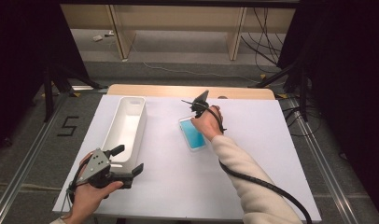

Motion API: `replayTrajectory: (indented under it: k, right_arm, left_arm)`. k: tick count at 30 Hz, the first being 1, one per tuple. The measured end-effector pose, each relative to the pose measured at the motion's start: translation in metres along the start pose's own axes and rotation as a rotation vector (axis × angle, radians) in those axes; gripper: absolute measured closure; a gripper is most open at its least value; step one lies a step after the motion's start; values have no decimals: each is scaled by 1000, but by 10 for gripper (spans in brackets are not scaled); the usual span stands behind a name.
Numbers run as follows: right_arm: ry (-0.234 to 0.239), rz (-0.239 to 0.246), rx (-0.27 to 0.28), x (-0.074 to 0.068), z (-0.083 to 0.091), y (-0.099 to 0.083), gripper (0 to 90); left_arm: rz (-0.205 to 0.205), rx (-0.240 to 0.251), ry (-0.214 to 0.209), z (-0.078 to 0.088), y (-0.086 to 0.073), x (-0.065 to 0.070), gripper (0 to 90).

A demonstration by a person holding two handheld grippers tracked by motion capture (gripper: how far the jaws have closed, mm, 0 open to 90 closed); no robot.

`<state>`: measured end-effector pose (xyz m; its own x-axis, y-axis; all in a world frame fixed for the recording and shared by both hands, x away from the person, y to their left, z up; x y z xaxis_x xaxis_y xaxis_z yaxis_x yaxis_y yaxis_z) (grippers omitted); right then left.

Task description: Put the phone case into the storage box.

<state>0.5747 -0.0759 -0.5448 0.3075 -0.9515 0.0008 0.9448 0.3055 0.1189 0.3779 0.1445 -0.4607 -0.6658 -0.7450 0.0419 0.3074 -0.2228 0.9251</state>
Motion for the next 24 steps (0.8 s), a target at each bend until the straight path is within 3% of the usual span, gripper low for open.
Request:
replayTrajectory:
  k: [24]
  right_arm:
    - [5, 14, 72, -1, 13, 5, 893]
  left_arm:
    - [-1, -3, 1, 0, 0, 0, 69]
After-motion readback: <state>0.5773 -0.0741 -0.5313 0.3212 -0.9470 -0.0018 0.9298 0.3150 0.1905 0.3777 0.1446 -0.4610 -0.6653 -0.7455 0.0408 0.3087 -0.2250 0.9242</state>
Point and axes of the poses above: each handheld gripper's, and its own axes: z roughly backward along the jaws, y roughly out of its top, x roughly to its right, the point moved 10 cm from there along -z, roughly forward along the jaws, and after that the axes turned 9 degrees about -x, right-handed, at the moved point
